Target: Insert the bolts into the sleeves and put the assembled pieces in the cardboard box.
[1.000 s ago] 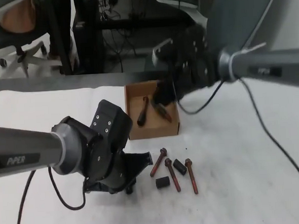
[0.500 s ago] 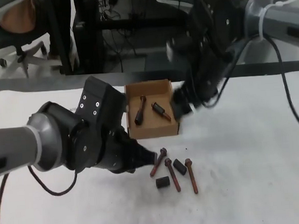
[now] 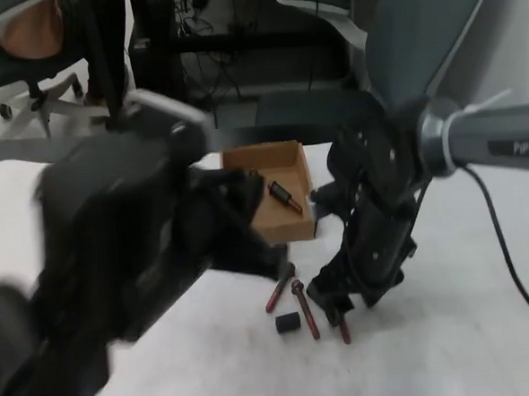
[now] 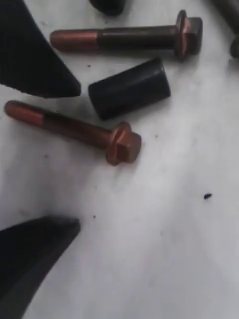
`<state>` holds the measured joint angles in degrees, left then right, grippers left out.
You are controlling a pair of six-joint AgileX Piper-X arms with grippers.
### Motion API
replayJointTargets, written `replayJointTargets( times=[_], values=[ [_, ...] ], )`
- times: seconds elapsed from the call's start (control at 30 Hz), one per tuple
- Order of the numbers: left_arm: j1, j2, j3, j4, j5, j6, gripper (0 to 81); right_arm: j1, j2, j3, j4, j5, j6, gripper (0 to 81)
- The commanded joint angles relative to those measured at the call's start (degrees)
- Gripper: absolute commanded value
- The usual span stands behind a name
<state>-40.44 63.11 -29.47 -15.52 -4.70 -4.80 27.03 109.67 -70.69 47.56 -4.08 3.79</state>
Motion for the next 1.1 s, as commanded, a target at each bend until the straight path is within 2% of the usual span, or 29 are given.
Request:
replayJointTargets(
  times=[0.0,0.13,0.17,0.3,0.5,0.67,0.87,1.0,1.07],
  values=[
    [-0.3,-5.1,5.2,-4.9,0.0,-1.7,1.7,1.0,-0.4,1.5,-6.1,-0.9,2.0,45.8],
    [-0.3,-9.7,10.3,-4.5,1.3,-5.0,1.7,1.7,-0.4,1.6,-10.8,-0.8,2.2,5.0],
    [-0.3,-10.0,11.0,-4.5,1.5,-5.6,1.7,1.7,-0.4,1.6,-11.7,-0.2,2.2,0.3],
    [-0.3,-10.0,12.7,-5.5,2.4,-8.1,1.7,2.0,-0.7,1.6,-12.0,3.2,2.0,0.4],
    [-1.4,-10.0,12.9,-8.8,4.4,-6.2,1.7,2.3,-5.6,1.6,-12.7,6.8,-1.6,0.4],
    [-5.4,-9.6,17.1,-14.9,-2.2,-5.6,1.7,2.4,-15.3,4.4,-19.6,6.1,-2.8,0.4],
    [-11.1,-5.0,22.0,-24.7,-9.1,-5.9,1.7,3.7,-30.8,19.0,-39.2,4.1,-1.1,0.4],
    [-13.0,0.3,21.9,-26.8,-8.9,-5.9,1.7,6.0,-38.5,31.5,-58.7,-4.5,4.1,0.4],
    [-13.5,3.3,21.9,-29.4,-8.7,-5.1,1.7,8.0,-40.5,36.9,-67.2,-6.5,5.7,0.4]
  ],
)
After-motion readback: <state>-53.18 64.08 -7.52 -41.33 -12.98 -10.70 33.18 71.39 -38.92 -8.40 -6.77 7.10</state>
